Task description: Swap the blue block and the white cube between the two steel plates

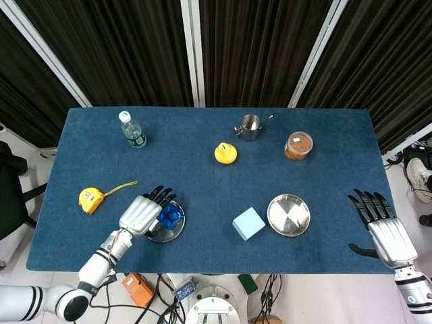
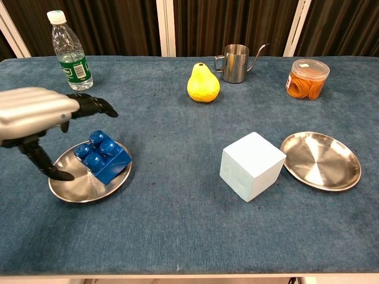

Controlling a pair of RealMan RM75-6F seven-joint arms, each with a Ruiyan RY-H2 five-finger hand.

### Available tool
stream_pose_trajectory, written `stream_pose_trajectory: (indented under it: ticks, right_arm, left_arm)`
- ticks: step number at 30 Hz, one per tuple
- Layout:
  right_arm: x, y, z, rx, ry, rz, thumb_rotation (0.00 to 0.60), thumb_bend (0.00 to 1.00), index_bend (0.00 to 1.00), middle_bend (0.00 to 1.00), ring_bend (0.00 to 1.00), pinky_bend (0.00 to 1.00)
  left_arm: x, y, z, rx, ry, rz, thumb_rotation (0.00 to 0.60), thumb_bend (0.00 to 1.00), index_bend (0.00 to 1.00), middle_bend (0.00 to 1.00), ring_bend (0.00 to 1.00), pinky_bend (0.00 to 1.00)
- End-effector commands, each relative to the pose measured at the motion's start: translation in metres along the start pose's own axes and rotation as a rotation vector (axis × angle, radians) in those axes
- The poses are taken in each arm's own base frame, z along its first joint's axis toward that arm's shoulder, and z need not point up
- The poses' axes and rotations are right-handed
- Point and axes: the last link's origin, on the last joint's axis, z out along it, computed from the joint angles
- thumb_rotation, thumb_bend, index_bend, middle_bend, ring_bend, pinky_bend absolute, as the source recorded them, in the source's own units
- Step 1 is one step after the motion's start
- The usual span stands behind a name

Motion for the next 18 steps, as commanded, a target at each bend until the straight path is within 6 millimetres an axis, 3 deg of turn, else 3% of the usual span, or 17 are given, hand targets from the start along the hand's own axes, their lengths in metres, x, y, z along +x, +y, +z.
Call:
stream_pose_trajectory:
  ticks: [1,5,10,16,18]
  right_arm:
    - [-0.006,-0.022,0.019,0.102,-0.035,-0.007,0.600,0.12,0.00,0.00,0.00,0.00]
    - [-0.011,-0.058,0.060,0.218,-0.111,-0.047,0.600,0.12,0.00,0.00,0.00,0.00]
    - [-0.029,-0.113,0.103,0.350,-0.196,-0.134,0.600,0.12,0.00,0.00,0.00,0.00]
    - [-0.056,-0.166,0.136,0.438,-0.266,-0.155,0.600,0.12,0.00,0.00,0.00,0.00]
    - [-0.062,-0.175,0.141,0.444,-0.277,-0.155,0.600,0.12,0.00,0.00,0.00,0.00]
  left_arm:
    - [0.016,-0.013,-0.034,0.030,0.079,0.055,0.600,0.03,0.10,0.05,0.04,0.35]
    - [0.029,-0.041,-0.080,0.114,0.173,0.104,0.600,0.04,0.10,0.05,0.02,0.23]
    - [0.026,-0.071,-0.121,0.221,0.232,0.060,0.600,0.04,0.10,0.05,0.01,0.19]
    - [0.012,-0.091,-0.140,0.278,0.224,0.026,0.600,0.04,0.10,0.04,0.00,0.17]
    - [0.010,-0.094,-0.143,0.286,0.222,0.026,0.600,0.04,0.10,0.04,0.00,0.17]
